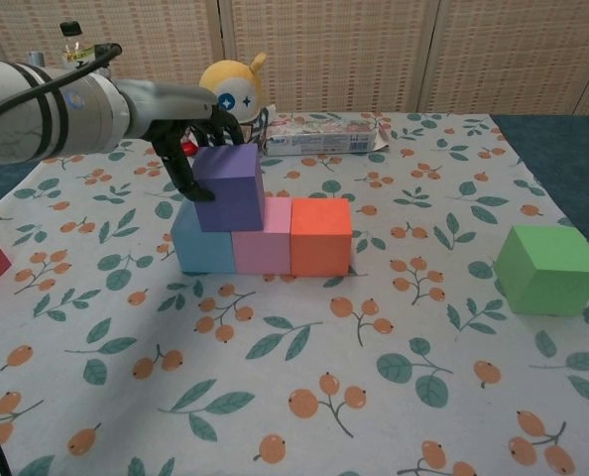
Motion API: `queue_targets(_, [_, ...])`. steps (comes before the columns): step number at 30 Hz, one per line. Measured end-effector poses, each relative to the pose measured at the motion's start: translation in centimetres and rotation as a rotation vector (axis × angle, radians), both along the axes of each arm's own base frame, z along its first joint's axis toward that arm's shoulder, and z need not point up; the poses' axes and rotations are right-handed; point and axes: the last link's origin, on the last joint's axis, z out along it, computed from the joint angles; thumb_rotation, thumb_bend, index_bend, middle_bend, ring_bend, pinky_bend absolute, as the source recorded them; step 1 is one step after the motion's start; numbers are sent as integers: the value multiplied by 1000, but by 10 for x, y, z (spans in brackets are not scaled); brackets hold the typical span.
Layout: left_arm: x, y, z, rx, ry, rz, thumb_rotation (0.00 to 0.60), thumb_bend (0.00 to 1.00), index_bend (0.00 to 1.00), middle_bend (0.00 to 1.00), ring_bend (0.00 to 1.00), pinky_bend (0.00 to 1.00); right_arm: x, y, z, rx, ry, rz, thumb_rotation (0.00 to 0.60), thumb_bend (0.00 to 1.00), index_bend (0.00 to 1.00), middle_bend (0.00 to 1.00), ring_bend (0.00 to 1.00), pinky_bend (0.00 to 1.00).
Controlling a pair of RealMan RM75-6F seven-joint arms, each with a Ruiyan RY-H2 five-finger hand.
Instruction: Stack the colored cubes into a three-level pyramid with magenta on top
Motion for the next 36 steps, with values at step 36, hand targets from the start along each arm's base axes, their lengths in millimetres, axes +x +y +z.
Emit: queue_targets(36, [-1,-3,-4,-15,14,-7,600,321,69,137,80,81,0,1,1,4,-3,-2,600,50,0,0,0,0])
